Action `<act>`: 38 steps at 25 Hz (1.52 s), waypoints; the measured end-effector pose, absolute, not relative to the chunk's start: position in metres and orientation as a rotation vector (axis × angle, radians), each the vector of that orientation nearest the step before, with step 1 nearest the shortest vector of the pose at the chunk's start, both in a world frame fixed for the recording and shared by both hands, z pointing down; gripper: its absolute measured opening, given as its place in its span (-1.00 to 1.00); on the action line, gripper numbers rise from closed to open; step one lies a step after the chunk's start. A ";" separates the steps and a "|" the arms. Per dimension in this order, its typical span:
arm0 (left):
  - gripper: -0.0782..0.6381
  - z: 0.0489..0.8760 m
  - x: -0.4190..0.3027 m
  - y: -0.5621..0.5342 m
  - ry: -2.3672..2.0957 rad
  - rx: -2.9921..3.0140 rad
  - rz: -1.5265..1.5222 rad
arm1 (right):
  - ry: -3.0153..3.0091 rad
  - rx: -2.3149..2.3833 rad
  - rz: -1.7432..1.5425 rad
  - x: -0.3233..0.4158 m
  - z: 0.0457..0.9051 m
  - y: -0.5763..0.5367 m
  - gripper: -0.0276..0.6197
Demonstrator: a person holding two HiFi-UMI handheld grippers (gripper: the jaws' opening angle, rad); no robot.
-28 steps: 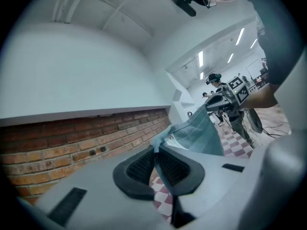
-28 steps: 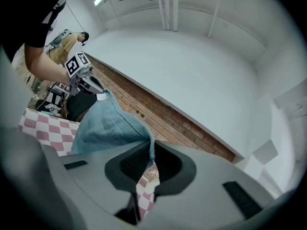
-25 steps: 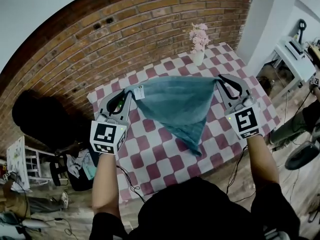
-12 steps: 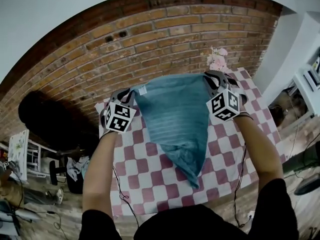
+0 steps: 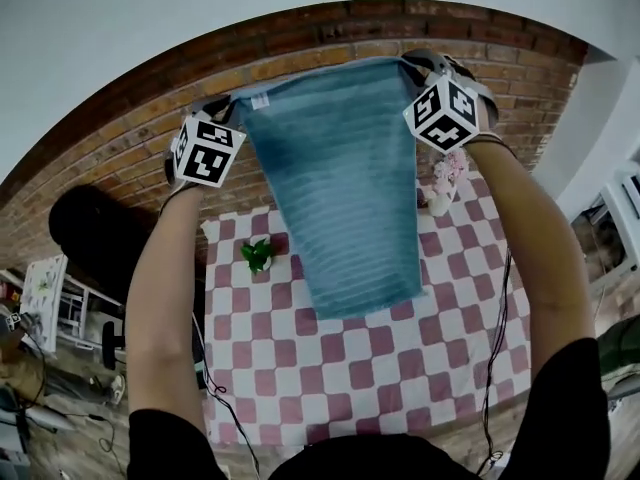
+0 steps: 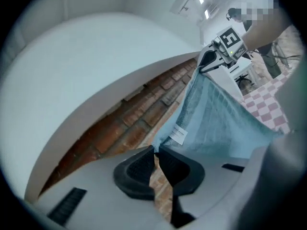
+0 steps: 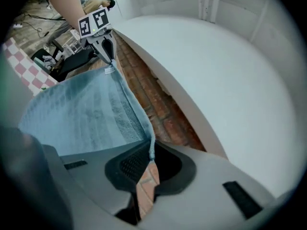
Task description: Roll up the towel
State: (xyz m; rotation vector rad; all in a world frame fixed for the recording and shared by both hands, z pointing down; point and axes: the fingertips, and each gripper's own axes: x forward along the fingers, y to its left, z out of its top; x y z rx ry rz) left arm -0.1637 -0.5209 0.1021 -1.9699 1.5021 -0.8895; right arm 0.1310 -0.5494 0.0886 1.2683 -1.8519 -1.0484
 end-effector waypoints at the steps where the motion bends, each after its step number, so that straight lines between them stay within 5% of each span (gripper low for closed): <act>1: -0.70 0.085 -0.165 -0.523 1.513 -1.944 -0.871 | -1.851 1.290 -1.064 0.130 0.070 -0.552 -0.83; 7: -0.70 0.002 -0.161 -0.513 1.528 -1.867 -0.710 | -1.883 1.389 -1.155 0.131 -0.015 -0.541 -0.83; 13: -0.70 -0.006 -0.153 -0.467 1.477 -1.897 -0.579 | -1.912 1.359 -1.197 0.138 -0.010 -0.494 -0.83; 38: -0.70 0.314 -0.112 -0.195 1.504 -2.507 -0.501 | -2.228 1.063 -0.740 0.182 0.305 -0.225 -0.83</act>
